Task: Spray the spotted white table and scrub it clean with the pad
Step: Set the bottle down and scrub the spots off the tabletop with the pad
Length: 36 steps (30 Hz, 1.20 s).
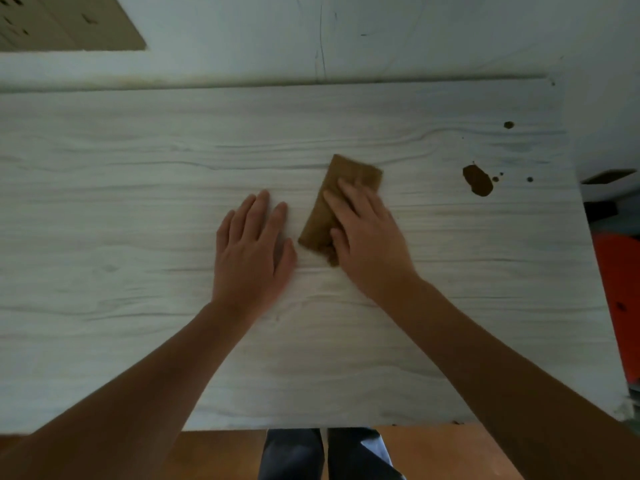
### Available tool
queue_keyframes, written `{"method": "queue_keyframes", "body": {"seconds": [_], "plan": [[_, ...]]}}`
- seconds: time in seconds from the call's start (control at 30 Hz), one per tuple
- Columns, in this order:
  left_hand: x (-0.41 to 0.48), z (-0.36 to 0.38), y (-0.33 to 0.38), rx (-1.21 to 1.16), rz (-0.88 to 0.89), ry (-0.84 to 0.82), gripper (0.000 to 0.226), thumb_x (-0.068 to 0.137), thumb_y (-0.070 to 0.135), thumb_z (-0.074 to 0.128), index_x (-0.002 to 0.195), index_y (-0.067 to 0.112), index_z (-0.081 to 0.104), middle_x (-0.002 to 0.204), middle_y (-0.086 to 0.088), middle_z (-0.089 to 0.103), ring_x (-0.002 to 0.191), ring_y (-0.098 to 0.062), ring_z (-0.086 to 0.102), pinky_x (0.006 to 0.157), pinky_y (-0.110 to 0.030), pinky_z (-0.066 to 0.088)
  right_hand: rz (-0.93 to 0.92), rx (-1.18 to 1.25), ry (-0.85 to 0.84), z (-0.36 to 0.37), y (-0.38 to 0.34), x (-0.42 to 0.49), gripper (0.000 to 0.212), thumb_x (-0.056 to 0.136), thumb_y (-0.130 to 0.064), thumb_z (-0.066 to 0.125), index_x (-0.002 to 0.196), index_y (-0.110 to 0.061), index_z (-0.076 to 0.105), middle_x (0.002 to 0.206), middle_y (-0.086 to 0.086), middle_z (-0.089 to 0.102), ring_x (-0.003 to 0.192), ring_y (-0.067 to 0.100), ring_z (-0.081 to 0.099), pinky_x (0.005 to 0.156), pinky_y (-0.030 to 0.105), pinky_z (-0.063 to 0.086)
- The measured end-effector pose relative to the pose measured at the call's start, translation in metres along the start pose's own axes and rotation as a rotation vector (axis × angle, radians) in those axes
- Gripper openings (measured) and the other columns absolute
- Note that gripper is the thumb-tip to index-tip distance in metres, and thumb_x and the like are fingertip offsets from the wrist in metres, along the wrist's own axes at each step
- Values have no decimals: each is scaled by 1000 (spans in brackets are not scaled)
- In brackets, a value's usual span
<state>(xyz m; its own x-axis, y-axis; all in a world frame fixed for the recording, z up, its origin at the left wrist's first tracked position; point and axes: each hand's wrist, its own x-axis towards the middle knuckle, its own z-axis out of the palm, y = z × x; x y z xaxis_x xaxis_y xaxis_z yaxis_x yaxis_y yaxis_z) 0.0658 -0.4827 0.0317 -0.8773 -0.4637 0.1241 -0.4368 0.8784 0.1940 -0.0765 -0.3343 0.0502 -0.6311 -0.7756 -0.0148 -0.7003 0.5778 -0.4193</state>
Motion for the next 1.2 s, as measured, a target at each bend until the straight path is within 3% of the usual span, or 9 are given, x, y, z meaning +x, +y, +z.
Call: {"method": "queue_keyframes", "body": {"seconds": [0.07,0.17,0.4,0.47,0.6,0.73,0.93,1.07,1.2], "plan": [[1,0,1,-10,-2,9,57,98,37,48,151,14,49,162,-15,40,151,-33,35,123,-51,26,-48,-28,-47,-7,9,-28,53,97,-30,50,149,-20,44,159,2,35,146,23,30,117,38,29],[0,0,1,-12,-7,14,58,98,37,47,150,14,49,162,-14,40,151,-33,35,123,-51,27,33,-37,-72,-26,37,-43,54,99,-33,51,151,-24,41,161,-3,31,147,19,27,118,39,30],[2,1,0,-23,-1,36,56,97,35,51,150,14,50,161,-16,41,150,-34,36,122,-52,28,324,-37,84,-26,41,47,53,100,-24,50,151,-16,39,160,7,30,147,30,23,120,46,27],[2,1,1,-24,-1,38,56,97,35,51,150,14,50,162,-15,40,151,-34,36,122,-52,28,300,-22,78,-13,17,54,53,99,-23,50,150,-15,40,159,9,31,147,32,23,120,46,26],[2,1,0,-13,0,33,57,98,38,49,150,14,50,162,-15,40,151,-33,36,122,-51,27,70,-18,16,6,-17,11,54,95,-29,46,147,-15,47,156,9,38,144,31,32,118,43,30],[2,1,1,-17,-3,42,58,97,37,47,149,13,51,161,-15,41,150,-33,37,123,-50,26,-53,-61,-99,-10,2,-41,54,97,-34,44,150,-21,43,159,1,35,146,21,30,119,38,29],[4,0,1,-34,-1,44,56,97,36,46,148,13,52,161,-16,42,150,-34,37,123,-51,27,159,-77,-46,-44,62,-19,54,98,-28,53,150,-20,40,159,2,32,144,25,31,113,49,39],[3,1,1,-24,-4,27,55,98,35,47,148,13,52,161,-15,41,151,-33,36,123,-50,25,270,-45,53,-28,40,45,52,99,-22,52,149,-16,41,158,7,32,146,30,25,117,50,32],[3,1,1,-36,-8,43,53,98,33,44,147,14,53,160,-14,43,151,-31,36,123,-48,26,109,-3,24,3,-11,41,53,94,-21,55,146,-13,46,156,11,37,144,32,30,118,44,30]]}}
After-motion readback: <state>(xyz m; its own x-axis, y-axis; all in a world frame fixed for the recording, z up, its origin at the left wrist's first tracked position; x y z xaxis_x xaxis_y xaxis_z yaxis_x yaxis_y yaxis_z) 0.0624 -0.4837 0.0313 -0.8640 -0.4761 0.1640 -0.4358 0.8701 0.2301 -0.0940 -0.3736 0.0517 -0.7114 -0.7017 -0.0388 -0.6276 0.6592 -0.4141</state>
